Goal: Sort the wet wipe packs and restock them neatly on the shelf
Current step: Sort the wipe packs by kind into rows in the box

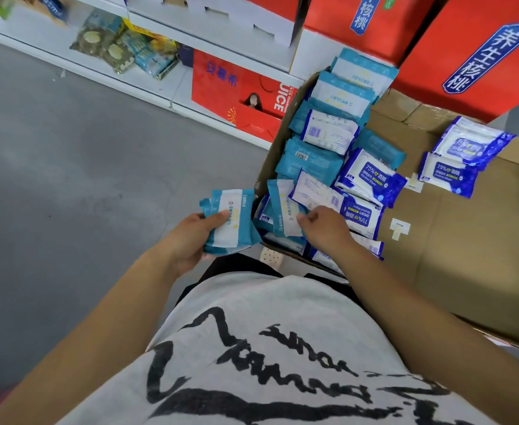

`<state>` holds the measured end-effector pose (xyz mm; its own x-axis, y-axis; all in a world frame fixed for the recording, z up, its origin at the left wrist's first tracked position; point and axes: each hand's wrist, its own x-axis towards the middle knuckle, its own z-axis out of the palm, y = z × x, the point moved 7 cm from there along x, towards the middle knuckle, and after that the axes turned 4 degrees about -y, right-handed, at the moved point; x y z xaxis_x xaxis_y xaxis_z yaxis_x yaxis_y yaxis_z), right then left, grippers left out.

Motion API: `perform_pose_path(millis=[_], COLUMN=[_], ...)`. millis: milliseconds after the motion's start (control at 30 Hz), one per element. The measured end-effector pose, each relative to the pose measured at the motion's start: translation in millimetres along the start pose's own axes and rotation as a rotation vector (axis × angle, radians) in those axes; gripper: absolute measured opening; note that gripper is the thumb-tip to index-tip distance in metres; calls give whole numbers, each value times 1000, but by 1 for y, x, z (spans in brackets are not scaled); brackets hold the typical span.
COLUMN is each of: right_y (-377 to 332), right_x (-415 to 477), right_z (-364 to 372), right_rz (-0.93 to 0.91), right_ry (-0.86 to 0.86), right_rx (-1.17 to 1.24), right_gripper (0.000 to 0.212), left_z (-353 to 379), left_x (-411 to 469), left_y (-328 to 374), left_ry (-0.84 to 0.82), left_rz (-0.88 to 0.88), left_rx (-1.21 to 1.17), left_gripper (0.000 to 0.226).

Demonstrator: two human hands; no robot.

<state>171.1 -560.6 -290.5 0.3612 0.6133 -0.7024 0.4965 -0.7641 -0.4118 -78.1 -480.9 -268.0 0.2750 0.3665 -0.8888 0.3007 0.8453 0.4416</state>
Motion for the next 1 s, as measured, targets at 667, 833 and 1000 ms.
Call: perform_pose_path(millis=[667, 833, 1000], right_y=[1, -11, -25], right_x=[-15, -35, -41], right_z=[-11, -49, -67], right_rz=[-46, -178, -204], right_ry=[-10, 21, -64], right_rx=[654, 849, 1001], right_gripper=[21, 19, 27], left_z=[8, 14, 25], left_x=[2, -4, -11], left_y=[25, 39, 50], left_ry=[154, 165, 111], left_rz=[268, 365, 433], left_rx=[204, 225, 342], left_gripper=[60, 58, 56])
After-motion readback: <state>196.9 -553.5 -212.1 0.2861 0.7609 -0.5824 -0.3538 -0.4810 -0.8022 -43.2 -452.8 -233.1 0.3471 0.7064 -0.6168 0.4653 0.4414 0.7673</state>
